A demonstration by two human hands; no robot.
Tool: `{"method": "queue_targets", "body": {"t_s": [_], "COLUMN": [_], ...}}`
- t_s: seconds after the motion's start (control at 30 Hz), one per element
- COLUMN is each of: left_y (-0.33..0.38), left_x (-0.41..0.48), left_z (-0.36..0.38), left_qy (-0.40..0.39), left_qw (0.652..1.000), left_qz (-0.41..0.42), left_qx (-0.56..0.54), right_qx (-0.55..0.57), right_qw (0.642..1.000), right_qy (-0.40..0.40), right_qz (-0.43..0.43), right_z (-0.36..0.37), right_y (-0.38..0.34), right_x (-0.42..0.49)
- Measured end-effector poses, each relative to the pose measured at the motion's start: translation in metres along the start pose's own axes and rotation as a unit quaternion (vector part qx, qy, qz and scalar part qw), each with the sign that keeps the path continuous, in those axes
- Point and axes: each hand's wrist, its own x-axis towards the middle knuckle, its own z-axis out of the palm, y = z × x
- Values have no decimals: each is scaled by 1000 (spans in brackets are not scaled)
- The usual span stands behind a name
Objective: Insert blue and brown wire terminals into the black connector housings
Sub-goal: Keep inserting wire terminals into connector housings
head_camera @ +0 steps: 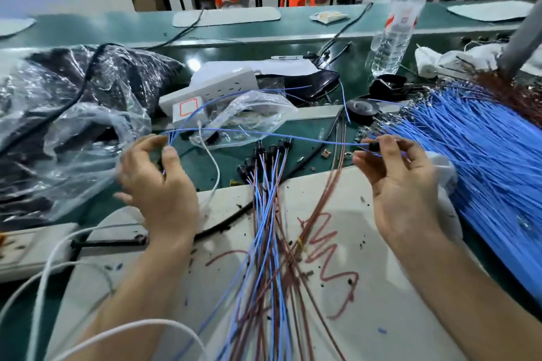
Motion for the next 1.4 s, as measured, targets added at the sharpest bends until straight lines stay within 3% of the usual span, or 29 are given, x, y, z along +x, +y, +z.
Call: {"method": "queue_targets", "body": {"t_s": [0.1, 0.17, 0.2, 0.27, 0.33, 0.43, 0.57, 1.4], "left_y": [4, 10, 15, 23, 24, 20, 17, 14], "left_x": [-15, -29, -40, -61, -74, -72, -67, -69], "left_z": [1, 3, 4, 7, 10, 14, 18, 15], "left_qy": [-2, -83, -151, -271, -314, -312, -321, -325], "left_qw": [970, 931, 913, 886, 879, 891, 880, 892], "left_qz": [210, 353, 379, 373, 348, 309, 338, 245], "left_qx": [125, 42, -5, -60, -83, -110, -87, -196], "right_qx": [-147, -215, -240, -286, -314, -313, -285, -294], "right_qw": [978, 944, 926, 880, 850, 859, 872, 851], "right_qy": [-73, -145, -180, -243, -264, -239, -237, -290], "right_qz": [-127, -204, -230, -291, -331, -328, -320, -325], "right_z": [2, 6, 7, 7, 7, 8, 8, 7], "right_y": [4, 7, 9, 13, 16, 15, 14, 17], "right_x": [-14, -26, -32, -42, -47, -46, -48, -46]}}
